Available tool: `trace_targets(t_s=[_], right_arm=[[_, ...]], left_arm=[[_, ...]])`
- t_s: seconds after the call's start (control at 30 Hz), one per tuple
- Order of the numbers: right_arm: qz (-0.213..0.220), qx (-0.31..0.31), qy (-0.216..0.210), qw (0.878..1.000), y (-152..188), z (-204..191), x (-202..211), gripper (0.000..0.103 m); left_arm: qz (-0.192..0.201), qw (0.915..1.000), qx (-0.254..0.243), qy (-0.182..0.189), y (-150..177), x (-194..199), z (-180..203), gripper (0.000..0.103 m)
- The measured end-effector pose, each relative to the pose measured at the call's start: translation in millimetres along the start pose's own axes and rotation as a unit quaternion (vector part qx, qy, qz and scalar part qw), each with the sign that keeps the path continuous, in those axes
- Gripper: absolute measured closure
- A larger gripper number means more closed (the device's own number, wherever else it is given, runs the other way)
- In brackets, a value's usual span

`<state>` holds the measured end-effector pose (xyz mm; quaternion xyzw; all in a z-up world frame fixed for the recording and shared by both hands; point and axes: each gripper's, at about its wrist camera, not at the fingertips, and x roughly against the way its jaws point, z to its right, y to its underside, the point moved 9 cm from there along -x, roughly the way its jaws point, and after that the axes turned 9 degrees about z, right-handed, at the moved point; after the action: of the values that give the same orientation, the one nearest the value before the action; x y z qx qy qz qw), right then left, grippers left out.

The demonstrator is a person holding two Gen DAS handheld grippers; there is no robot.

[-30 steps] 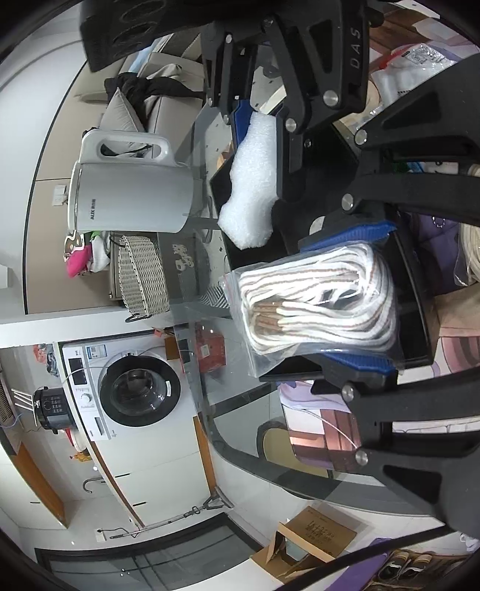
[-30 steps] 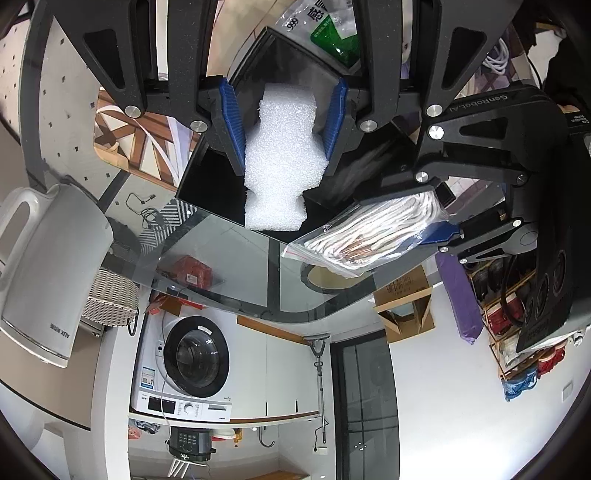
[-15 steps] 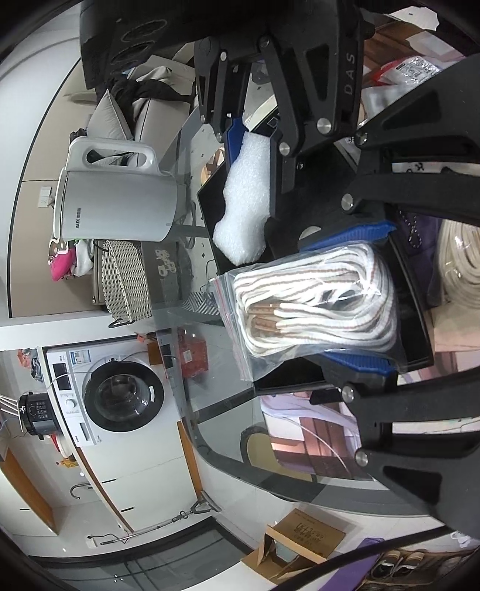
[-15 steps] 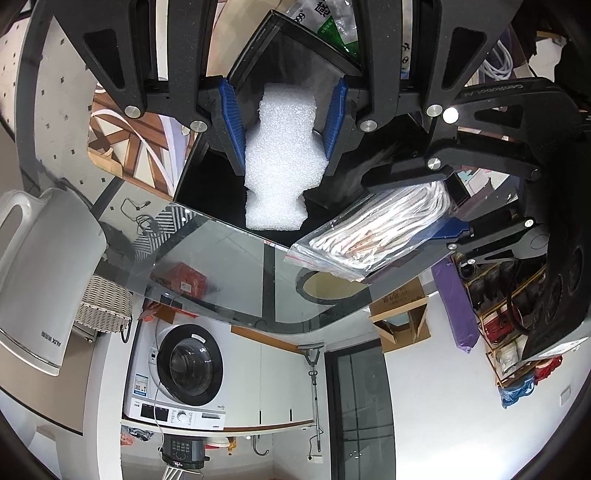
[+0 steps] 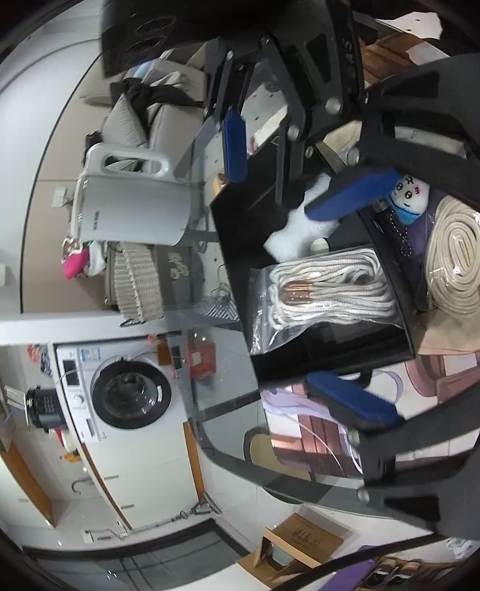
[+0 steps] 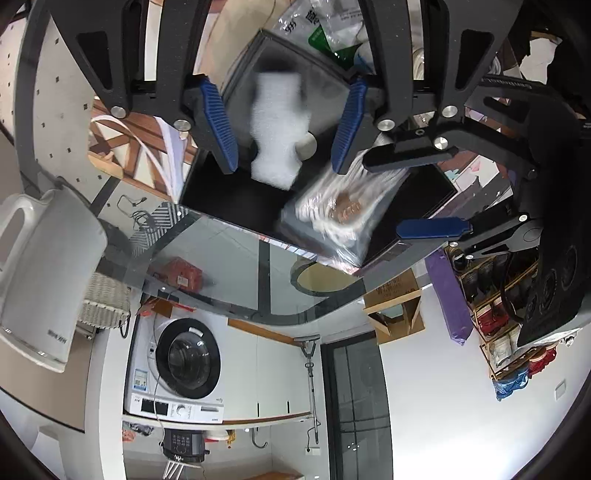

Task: Organize soft objects
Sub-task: 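Release the foam block into the box with the right gripper while the left drops the rope in, then move the right gripper to the red-edged white packet and grasp it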

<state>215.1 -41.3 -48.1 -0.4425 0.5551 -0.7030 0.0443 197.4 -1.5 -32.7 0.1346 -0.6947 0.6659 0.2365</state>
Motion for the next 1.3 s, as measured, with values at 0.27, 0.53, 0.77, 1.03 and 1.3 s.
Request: trace_targets(t_s=[0.27,0.53,0.77,1.03,1.3], right_arm=[[0.025,-0.011,0.024,0.999,2,2,41,0.008],[0.034,-0.012,0.037,0.999,14,-6,69,0.001],[0.032,-0.027,0.053,0.998,31,-7,91,0.0],[0.019,-0.044,0.061,0.997,58,-9,106,0.0],[-0.001,-0.031,0.063,0.997,79,-14,114,0.0]], left_arm=[[0.036,0.9987,0.037,0.0,-3,31,-9,0.0],[0.044,0.9982,0.039,-0.01,10,53,-12,0.0],[0.041,0.9977,0.053,-0.009,22,66,-16,0.0],[0.035,0.9985,0.041,-0.008,35,76,-9,0.0],[0.042,0.9986,0.028,-0.017,44,89,-5,0.0]])
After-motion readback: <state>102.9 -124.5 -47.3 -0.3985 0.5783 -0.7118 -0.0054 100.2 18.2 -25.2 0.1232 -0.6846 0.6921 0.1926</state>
